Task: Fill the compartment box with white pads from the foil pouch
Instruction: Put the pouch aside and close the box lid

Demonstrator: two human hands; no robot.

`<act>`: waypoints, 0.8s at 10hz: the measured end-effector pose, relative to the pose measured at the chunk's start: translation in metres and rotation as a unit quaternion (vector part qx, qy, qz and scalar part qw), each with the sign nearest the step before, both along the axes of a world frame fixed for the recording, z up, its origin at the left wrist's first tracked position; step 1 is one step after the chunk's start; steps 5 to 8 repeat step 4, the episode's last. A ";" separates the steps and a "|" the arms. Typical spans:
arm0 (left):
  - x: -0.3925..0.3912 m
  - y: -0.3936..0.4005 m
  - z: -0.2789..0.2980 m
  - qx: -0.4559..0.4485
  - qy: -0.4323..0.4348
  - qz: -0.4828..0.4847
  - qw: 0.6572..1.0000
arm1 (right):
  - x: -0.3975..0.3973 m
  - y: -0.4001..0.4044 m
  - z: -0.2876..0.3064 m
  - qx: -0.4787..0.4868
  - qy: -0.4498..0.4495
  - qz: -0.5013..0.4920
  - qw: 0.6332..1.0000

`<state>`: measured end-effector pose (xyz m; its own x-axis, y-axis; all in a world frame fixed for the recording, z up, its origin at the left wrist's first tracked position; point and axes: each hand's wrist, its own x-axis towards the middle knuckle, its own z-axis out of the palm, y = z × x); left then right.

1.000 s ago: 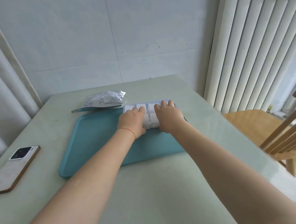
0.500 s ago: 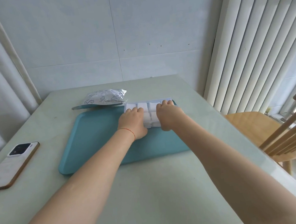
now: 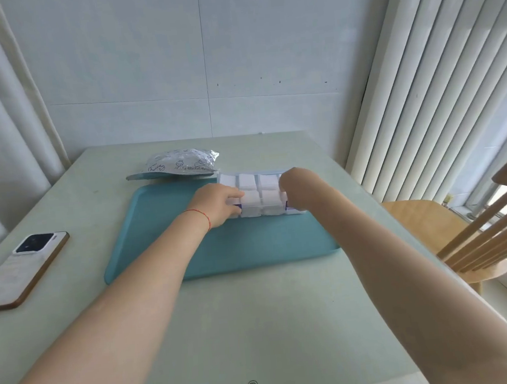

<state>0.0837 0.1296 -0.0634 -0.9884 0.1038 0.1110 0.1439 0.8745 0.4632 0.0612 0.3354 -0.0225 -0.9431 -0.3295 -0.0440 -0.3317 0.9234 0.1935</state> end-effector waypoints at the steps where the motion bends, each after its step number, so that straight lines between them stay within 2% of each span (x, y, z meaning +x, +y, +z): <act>1: -0.003 0.003 0.003 -0.021 -0.018 -0.022 0.999 | -0.005 0.006 -0.009 -0.026 0.025 0.000 0.999; 2: -0.006 0.011 0.007 -0.058 -0.009 -0.030 0.998 | -0.009 0.006 -0.013 -0.047 0.052 -0.003 0.997; 4: -0.009 0.017 0.006 -0.048 0.012 -0.022 0.999 | -0.018 0.008 -0.019 -0.083 0.075 0.008 0.994; 8: -0.009 0.017 0.006 -0.048 0.012 -0.022 0.999 | -0.018 0.008 -0.019 -0.083 0.075 0.008 0.994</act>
